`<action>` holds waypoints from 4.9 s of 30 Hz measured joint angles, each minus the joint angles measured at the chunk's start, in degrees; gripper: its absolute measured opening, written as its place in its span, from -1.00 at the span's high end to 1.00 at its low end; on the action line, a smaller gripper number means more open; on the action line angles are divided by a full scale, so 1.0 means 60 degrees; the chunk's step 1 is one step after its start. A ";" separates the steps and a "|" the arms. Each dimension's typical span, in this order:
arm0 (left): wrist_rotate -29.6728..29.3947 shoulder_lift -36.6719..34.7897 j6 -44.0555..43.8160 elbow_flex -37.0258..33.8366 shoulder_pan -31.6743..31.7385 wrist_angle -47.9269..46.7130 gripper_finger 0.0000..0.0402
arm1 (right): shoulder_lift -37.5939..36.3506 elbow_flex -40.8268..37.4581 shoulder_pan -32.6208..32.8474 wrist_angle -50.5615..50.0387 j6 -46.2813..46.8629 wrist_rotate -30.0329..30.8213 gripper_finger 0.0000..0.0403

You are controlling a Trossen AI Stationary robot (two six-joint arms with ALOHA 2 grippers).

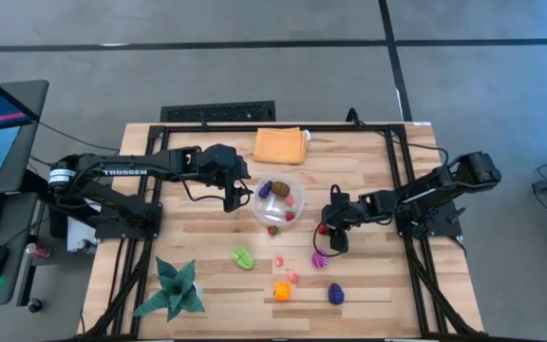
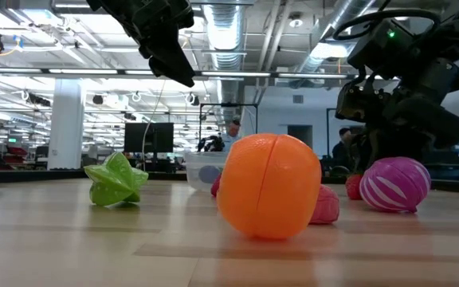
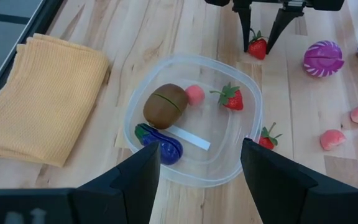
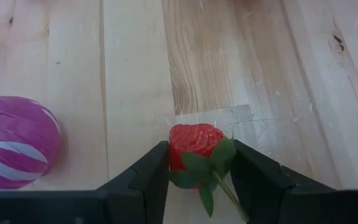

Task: Pick and placing Produce into tupperware
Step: Put the right red strawberry into the transparent container, then put the green starfruit into the transparent container

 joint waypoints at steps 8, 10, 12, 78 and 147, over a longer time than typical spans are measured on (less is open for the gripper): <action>0.0000 0.0000 0.0000 0.0000 0.0000 0.0000 -0.06 | 0.0000 -0.0004 0.0000 0.0000 0.0051 -0.0004 0.07; 0.0001 0.0000 0.0000 0.0000 0.0000 0.0000 -0.06 | 0.0000 -0.0004 0.0000 0.0000 0.0078 -0.0004 0.07; 0.0003 0.0000 0.0000 0.0000 0.0000 0.0000 -0.06 | 0.0000 -0.0002 0.0000 0.0011 0.0196 -0.0003 0.08; -0.0128 0.0000 0.0069 0.0000 0.0000 0.0146 -0.06 | 0.0049 0.1553 -0.2581 0.3256 -0.0646 -0.0163 0.09; 0.0147 -0.0004 -0.1593 0.0004 -0.3199 -0.1013 -0.06 | -0.7246 0.0022 -0.3417 -0.1566 -0.0790 0.0433 0.12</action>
